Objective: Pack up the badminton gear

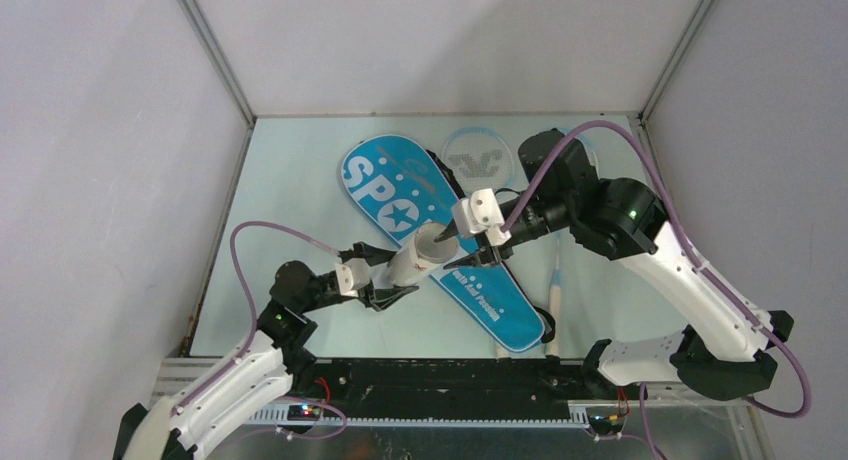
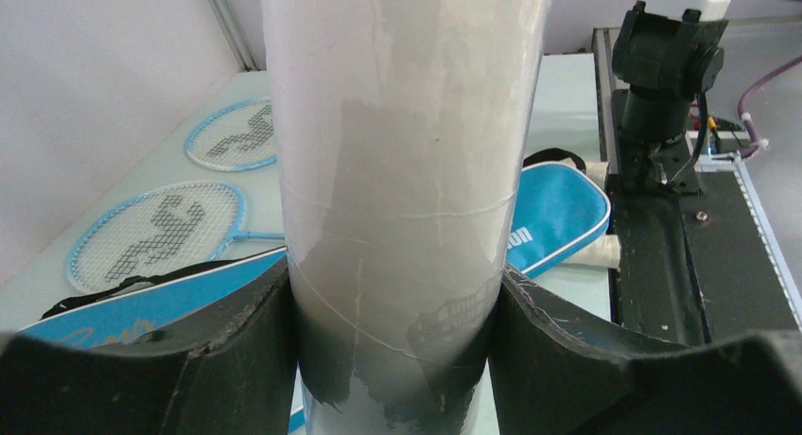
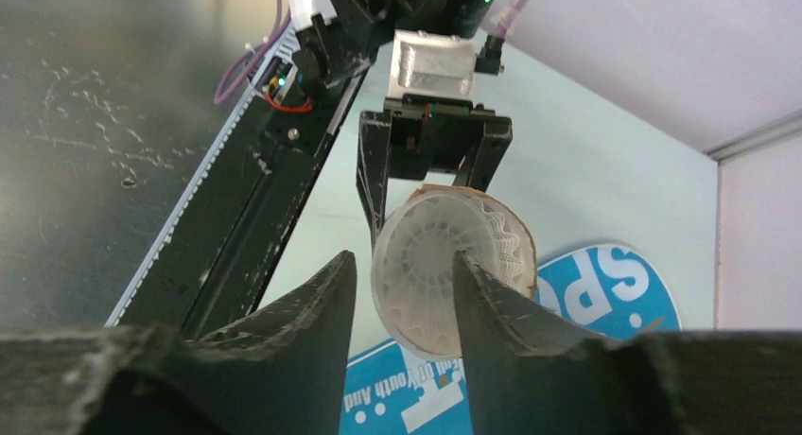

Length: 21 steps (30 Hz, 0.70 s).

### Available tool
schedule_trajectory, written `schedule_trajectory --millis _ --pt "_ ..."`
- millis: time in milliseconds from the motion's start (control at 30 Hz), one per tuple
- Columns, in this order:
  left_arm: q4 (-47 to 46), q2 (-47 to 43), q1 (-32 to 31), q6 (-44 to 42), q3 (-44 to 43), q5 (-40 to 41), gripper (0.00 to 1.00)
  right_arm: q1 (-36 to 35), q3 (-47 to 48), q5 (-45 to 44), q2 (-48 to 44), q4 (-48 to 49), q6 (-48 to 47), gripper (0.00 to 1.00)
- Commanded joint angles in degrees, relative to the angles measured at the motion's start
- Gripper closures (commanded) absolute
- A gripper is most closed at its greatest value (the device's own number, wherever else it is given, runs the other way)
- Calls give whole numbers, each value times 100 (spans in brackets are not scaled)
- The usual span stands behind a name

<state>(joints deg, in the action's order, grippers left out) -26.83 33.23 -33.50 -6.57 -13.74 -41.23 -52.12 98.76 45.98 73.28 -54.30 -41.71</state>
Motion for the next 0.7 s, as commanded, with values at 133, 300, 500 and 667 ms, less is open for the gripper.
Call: schedule_trajectory --millis 133,300,500,667 --pt "111 -210 19 -419 -307 -92 67 -134 437 -423 38 -459 -203 61" --pt "60 -204 19 -406 -292 -38 68 -188 448 -486 19 -585 -205 66" --pt "-50 -177 21 -333 -296 -1 68 -252 442 -598 93 -668 -225 73" --pt "-80 -181 19 -299 -289 44 68 -276 484 -598 114 -732 -232 100"
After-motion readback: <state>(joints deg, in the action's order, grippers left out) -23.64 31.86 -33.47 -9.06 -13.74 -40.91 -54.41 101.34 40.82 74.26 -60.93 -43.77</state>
